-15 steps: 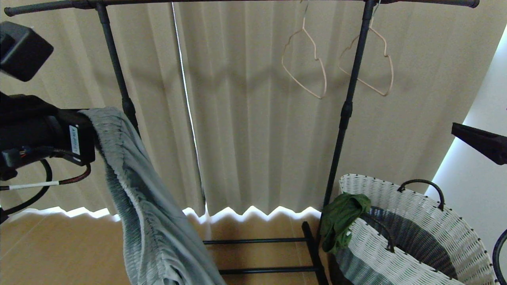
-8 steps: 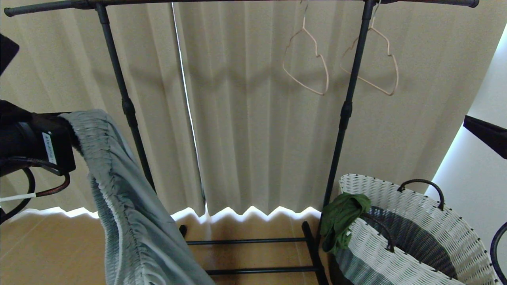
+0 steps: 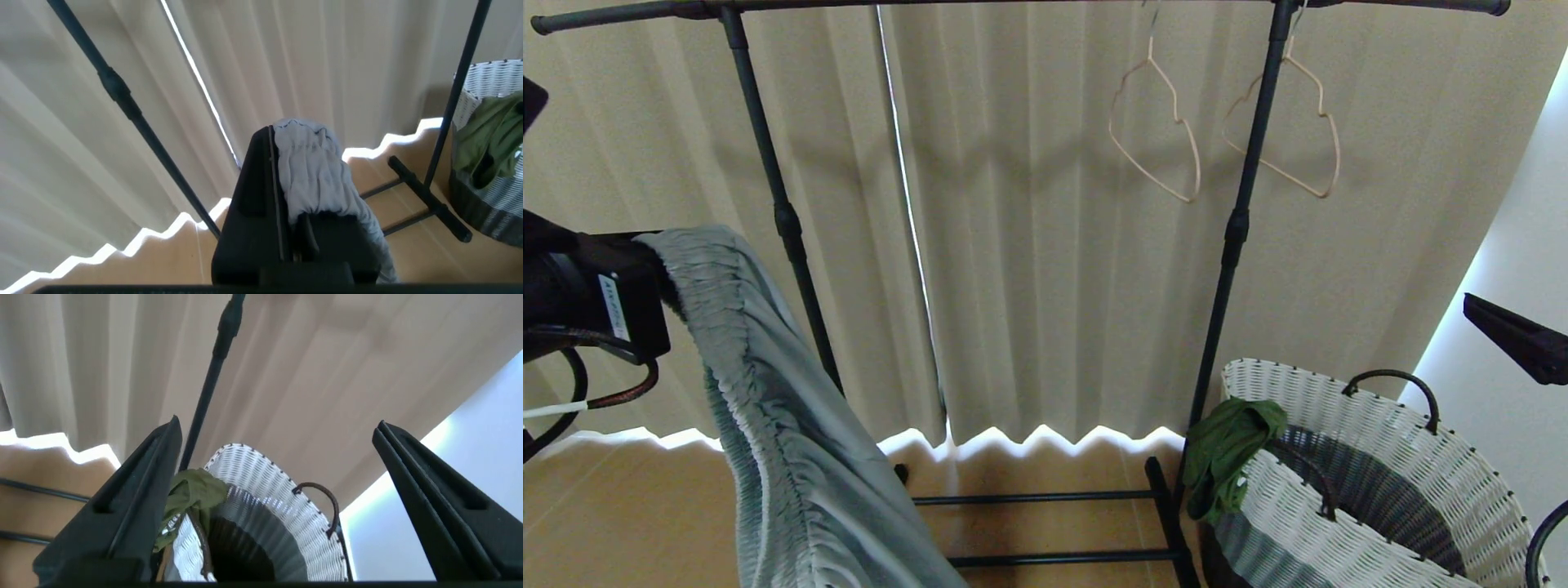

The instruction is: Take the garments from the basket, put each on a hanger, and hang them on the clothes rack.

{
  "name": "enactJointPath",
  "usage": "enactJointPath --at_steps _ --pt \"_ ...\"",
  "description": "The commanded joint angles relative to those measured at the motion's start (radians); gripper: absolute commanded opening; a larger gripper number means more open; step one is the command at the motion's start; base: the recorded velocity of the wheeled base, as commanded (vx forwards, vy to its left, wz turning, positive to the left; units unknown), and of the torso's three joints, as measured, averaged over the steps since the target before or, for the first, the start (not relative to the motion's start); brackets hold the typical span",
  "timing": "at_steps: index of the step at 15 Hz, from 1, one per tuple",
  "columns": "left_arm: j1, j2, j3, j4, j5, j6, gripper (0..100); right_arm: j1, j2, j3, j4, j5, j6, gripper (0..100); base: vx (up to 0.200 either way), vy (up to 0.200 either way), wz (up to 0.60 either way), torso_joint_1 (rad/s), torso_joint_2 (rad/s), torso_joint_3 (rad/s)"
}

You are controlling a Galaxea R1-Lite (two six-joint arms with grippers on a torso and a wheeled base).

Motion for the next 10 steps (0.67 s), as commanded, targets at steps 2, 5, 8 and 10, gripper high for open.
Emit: enactJointPath --at_steps 2,5,8,10 --pt "-0.001 -0.001 -0.003 -0.002 0.000 0.003 0 -0.015 0.012 0.010 -0.022 0.000 0.006 100 0.000 0.000 0.00 0.000 0.00 0.000" --pt "-0.001 -0.007 0.002 -0.013 0.000 0.003 0 -0.018 0.015 0.006 -0.023 0.002 0.006 100 0.000 0.000 0.00 0.049 -0.21 -0.155" --pt "-0.001 -0.008 0.000 -0.017 -0.001 0.003 0 -0.018 0.015 0.010 -0.023 0.003 0.008 100 0.000 0.000 0.00 0.105 -0.31 -0.282" --pt "-0.001 -0.008 0.002 -0.016 -0.001 0.003 0 -0.018 0.016 0.009 -0.023 0.005 0.008 100 0.000 0.000 0.00 0.168 -0.55 -0.293"
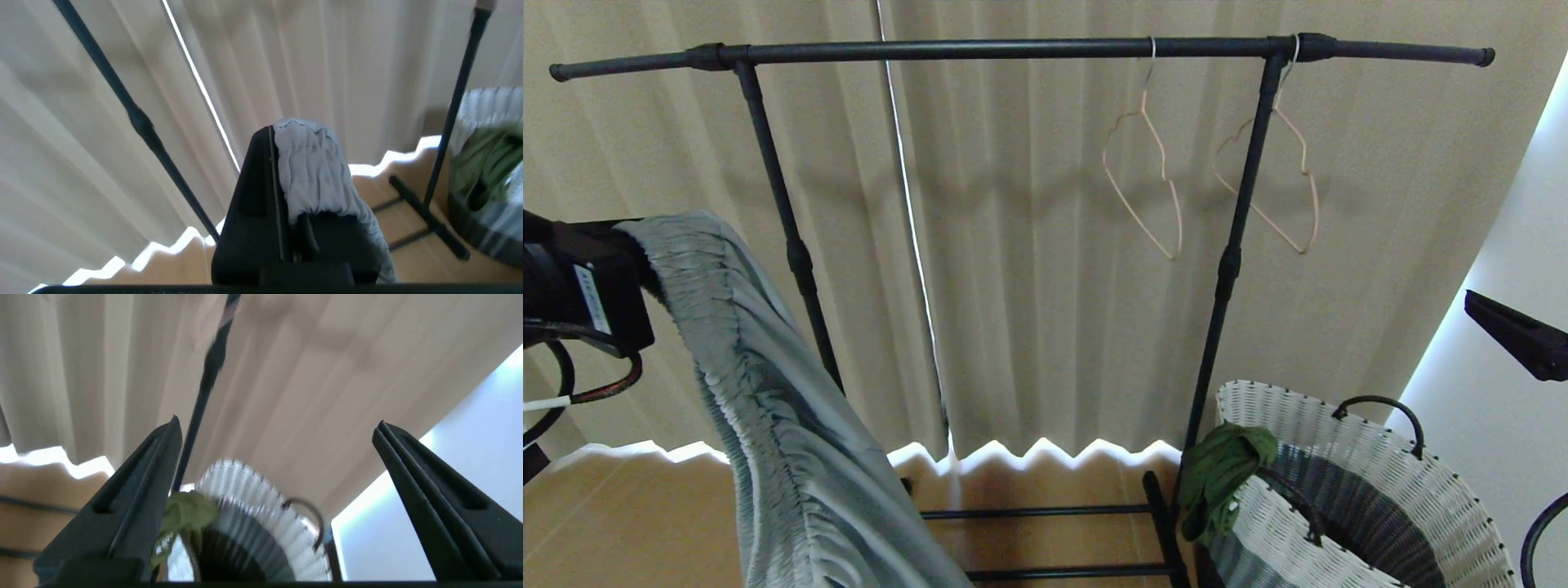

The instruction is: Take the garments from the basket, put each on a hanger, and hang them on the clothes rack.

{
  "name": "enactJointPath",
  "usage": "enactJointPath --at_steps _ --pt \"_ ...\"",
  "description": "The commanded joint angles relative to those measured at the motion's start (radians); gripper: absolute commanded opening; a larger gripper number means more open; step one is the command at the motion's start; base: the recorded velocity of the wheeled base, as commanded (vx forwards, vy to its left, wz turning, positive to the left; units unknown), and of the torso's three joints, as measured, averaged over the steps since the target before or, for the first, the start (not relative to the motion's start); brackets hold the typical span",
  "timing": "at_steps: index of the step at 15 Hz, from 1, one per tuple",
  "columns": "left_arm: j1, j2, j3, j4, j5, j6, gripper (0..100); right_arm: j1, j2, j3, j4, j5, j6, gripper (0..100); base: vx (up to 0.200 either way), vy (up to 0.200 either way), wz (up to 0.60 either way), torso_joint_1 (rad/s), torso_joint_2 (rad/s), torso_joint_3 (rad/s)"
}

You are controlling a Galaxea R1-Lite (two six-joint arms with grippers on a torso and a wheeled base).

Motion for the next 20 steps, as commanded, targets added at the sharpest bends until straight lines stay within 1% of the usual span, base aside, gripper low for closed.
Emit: enactJointPath --at_steps 1,7,11,14,17,18,20 --pt "0.000 0.001 0.002 0.002 0.000 0.000 0 0.000 0.004 0.000 0.001 0.002 0.000 100 0.000 0.000 0.00 0.159 -0.51 -0.286" --pt "0.000 0.000 0.003 0.002 0.000 0.000 0 0.000 0.006 0.009 0.000 0.003 0.000 100 0.000 0.000 0.00 0.186 -0.46 -0.284" --pt "0.000 0.000 0.023 -0.002 -0.001 0.002 0 0.000 0.003 0.011 -0.002 0.005 0.000 100 0.000 0.000 0.00 0.199 -0.46 -0.261" --pt "0.001 0.001 0.030 -0.051 -0.003 0.000 0 0.002 0.003 -0.003 -0.022 0.020 -0.004 100 0.000 0.000 0.00 0.059 -0.13 -0.076" --pt "0.001 0.000 0.046 -0.061 -0.003 0.005 0 0.002 0.006 -0.029 -0.017 0.022 -0.004 100 0.000 0.000 0.00 0.000 0.00 0.000" --pt "0.001 0.000 0.045 -0.062 -0.003 0.016 0 0.002 0.026 -0.058 -0.008 0.025 0.010 100 0.000 0.000 0.00 0.000 0.00 0.000" --pt "0.001 -0.003 0.046 -0.062 -0.003 0.040 0 0.000 0.076 -0.109 0.004 0.011 0.078 100 0.000 0.000 0.00 0.000 0.00 0.000"
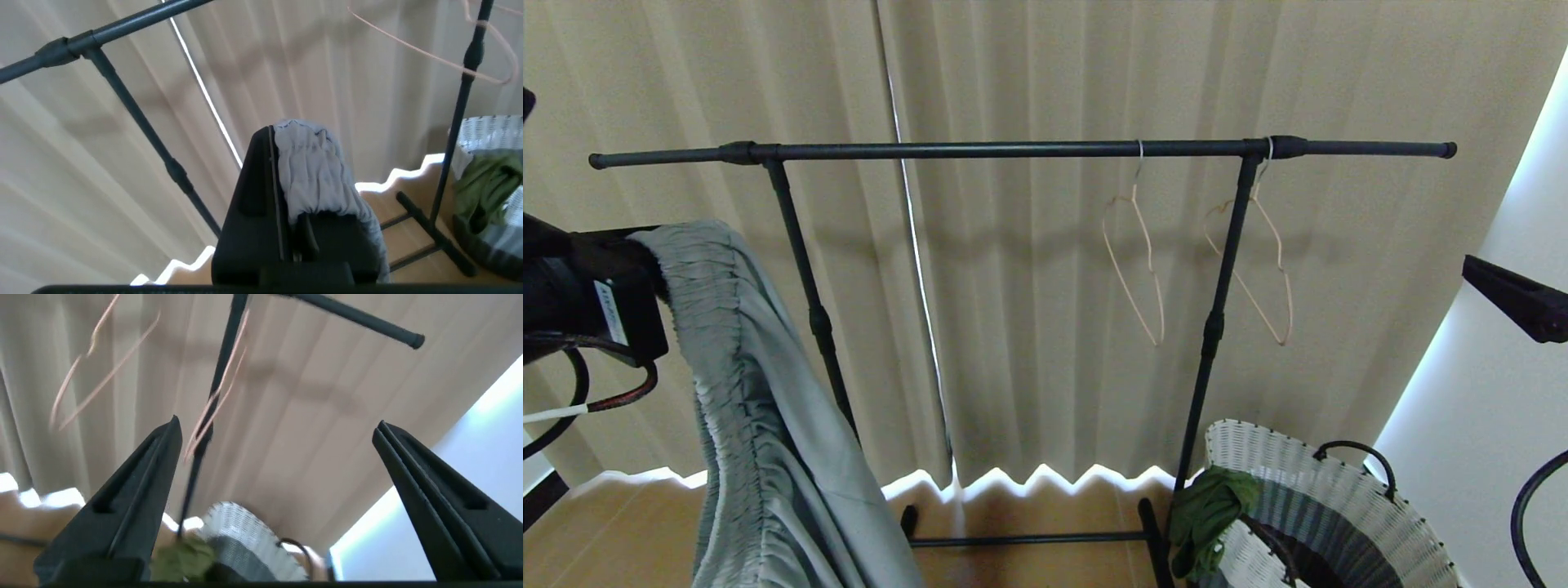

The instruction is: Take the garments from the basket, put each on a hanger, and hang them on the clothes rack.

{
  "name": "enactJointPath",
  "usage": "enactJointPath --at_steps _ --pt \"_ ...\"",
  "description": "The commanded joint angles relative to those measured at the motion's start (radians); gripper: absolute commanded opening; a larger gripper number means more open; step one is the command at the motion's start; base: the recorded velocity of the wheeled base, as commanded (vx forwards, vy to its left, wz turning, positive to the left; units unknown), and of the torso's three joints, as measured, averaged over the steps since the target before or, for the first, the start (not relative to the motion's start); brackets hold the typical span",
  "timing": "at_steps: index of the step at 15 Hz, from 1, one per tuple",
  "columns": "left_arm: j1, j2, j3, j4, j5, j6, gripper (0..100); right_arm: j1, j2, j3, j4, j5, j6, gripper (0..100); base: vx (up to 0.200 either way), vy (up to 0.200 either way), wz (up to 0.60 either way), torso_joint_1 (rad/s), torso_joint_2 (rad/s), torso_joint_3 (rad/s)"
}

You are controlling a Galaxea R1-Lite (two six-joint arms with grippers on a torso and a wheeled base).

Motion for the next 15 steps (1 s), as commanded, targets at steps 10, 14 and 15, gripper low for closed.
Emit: enactJointPath --at_steps 10,14,15 --pt "-0.001 0.012 0.002 -0.034 0.002 -0.009 0 -0.004 0.119 -0.146 0.189 -0.028 0.113 100 0.080 0.000 0.00 0.000 0.00 0.001" --pt "-0.001 0.010 0.011 -0.037 0.002 -0.008 0 -0.004 0.145 -0.164 0.194 -0.028 0.113 100 0.200 0.000 0.00 0.022 0.00 -0.005" --pt "-0.001 0.010 0.013 -0.037 0.002 -0.008 0 -0.004 0.145 -0.166 0.197 -0.028 0.113 100 0.200 0.000 0.00 0.002 0.00 0.002"
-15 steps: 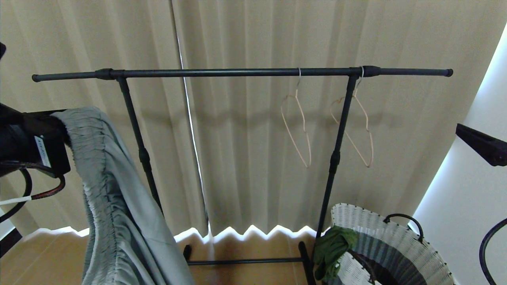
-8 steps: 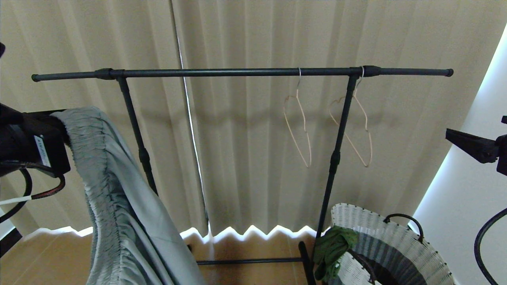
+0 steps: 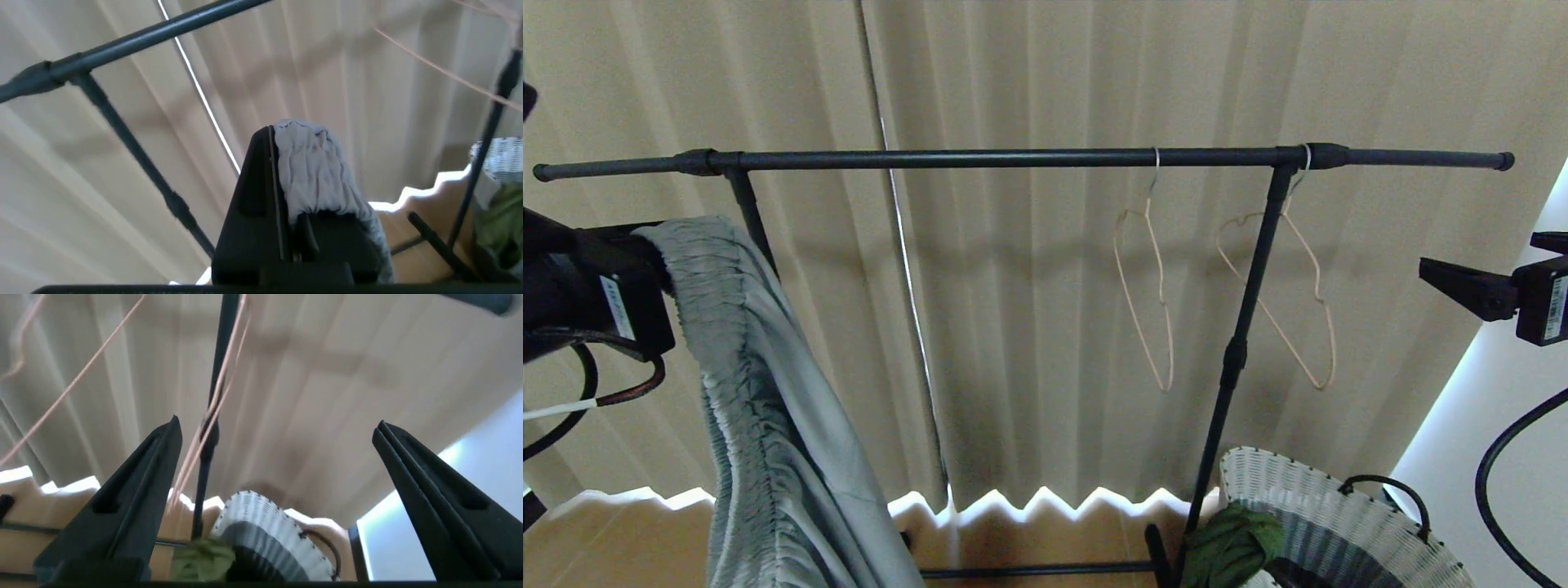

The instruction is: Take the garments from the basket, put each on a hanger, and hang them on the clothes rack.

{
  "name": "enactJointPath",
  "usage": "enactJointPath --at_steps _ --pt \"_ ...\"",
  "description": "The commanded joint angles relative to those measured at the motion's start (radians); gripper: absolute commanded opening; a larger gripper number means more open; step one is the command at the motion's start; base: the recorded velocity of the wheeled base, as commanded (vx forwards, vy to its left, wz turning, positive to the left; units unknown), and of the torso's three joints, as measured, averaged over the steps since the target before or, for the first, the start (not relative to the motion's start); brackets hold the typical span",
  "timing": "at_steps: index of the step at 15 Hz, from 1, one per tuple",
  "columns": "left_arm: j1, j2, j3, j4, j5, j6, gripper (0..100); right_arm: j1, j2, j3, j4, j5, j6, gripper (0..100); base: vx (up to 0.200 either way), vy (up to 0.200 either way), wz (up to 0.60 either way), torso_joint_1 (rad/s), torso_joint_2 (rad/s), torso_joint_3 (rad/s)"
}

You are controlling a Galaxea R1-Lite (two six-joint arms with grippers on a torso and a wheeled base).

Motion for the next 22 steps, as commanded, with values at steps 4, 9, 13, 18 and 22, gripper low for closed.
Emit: enactJointPath --at_steps 4,9,13,18,22 --pt "0.002 0.003 0.023 -0.002 0.000 0.005 0 0.000 0.050 0.000 0.005 -0.004 0.004 100 0.200 0.000 0.00 0.001 0.00 0.002" --pt "0.002 -0.005 0.111 -0.081 0.000 0.011 0 0.031 0.163 -0.060 0.152 -0.031 0.205 100 0.040 0.000 0.00 0.000 0.00 0.000" --pt "-0.001 -0.004 0.169 -0.195 -0.001 0.031 0 0.036 0.278 -0.153 0.215 -0.101 0.268 100 0.000 0.000 0.00 0.000 0.00 0.000" --pt "0.000 0.001 0.169 -0.195 -0.001 0.054 0 0.097 0.314 -0.184 0.269 -0.138 0.300 100 0.000 0.000 0.00 0.000 0.00 0.000" --pt "0.000 -0.002 0.169 -0.195 -0.001 0.054 0 0.105 0.326 -0.192 0.269 -0.150 0.300 0 0.000 0.000 0.00 0.000 0.00 0.000"
